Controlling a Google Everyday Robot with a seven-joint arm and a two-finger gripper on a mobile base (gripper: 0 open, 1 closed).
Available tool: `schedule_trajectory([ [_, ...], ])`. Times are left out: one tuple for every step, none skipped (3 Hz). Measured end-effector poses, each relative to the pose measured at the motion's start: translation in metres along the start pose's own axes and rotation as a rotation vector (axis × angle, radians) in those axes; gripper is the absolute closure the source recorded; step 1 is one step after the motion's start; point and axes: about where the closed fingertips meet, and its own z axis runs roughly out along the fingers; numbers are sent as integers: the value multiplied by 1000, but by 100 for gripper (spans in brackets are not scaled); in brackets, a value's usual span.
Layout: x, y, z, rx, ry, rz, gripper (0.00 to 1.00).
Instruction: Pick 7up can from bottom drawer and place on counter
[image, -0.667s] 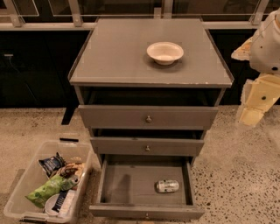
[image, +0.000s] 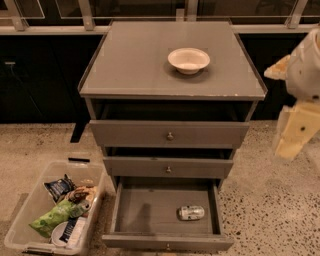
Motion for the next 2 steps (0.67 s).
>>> schedule_trajectory([
  [13,41,16,52,-45,-71,0],
  [30,83,49,88,-92,-102,0],
])
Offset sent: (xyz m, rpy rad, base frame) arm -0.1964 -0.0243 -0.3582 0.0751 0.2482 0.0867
